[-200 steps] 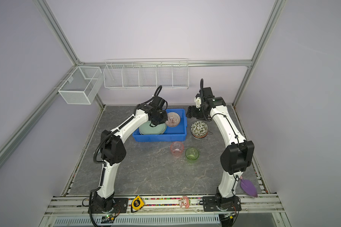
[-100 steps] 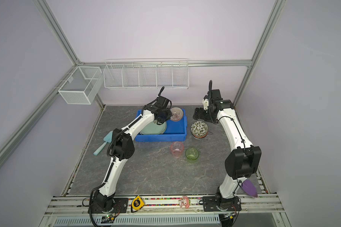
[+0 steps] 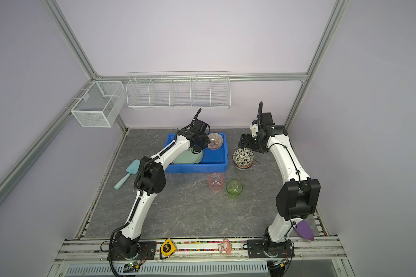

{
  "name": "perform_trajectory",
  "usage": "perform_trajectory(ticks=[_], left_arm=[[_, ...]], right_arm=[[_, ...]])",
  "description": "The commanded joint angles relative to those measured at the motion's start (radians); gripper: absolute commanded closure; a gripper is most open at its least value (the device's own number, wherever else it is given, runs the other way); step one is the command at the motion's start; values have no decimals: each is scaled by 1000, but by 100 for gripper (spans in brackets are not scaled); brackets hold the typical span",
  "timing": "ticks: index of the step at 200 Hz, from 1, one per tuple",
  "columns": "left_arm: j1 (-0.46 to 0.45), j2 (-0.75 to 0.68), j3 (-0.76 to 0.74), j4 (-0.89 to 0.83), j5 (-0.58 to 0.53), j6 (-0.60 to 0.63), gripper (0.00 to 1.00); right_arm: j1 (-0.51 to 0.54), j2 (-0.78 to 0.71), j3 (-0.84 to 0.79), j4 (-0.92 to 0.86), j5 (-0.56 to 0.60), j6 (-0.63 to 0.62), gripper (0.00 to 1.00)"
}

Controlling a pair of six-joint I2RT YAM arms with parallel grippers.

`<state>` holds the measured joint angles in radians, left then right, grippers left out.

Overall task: Place the mixed dishes into the plastic bin
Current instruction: 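Open the right gripper off the striped bowl while the left gripper lowers it, then set the striped bowl in the bin, open left gripper while right moves to floral bowls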

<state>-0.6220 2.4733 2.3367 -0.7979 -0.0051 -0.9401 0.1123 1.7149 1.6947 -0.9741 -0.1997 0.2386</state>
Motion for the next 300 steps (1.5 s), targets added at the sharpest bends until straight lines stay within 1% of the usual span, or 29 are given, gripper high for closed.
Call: perform_trajectory(ticks=[1, 82, 101, 108, 149, 169, 193, 221, 237, 253, 271, 274, 300], left_arm=[[1, 19, 42, 26, -25, -27, 100], [1, 39, 44, 19, -35, -23, 100], [1, 40, 44, 17, -31, -20, 100], [1, 42, 44, 17, -29, -19, 100], [0, 47, 43, 29, -12, -11, 100], [1, 50, 40, 36, -3, -10, 94], [1, 50, 36, 50, 8, -9, 92], [0, 48, 36, 61, 16, -5, 87], [0, 47, 35, 61, 19, -4, 81], [1, 43, 34, 60, 22, -2, 76], [1, 35, 26, 69, 28, 1, 65], [1, 32, 25, 69, 28, 2, 63], [1, 16, 26, 78, 33, 28, 41]], right_arm=[[-8, -26, -15, 9, -29, 1, 12], [-19, -15, -30, 9, -49, -16, 11], [-20, -14, -33, 9, -54, -16, 11], [-21, -12, -35, 42, -55, -15, 11], [-22, -2, -40, 42, -65, -17, 11], [-23, -1, -41, 43, -66, -17, 11], [-23, -2, -43, 41, -66, -19, 11], [-24, -4, -41, 36, -62, -20, 11], [-24, -2, -38, 28, -52, -24, 11], [-25, -2, -37, 24, -36, -28, 10], [-24, -4, -33, 25, -18, -33, 10], [-25, -5, -33, -3, -16, -32, 10], [-26, -10, -33, -20, 4, -37, 10]])
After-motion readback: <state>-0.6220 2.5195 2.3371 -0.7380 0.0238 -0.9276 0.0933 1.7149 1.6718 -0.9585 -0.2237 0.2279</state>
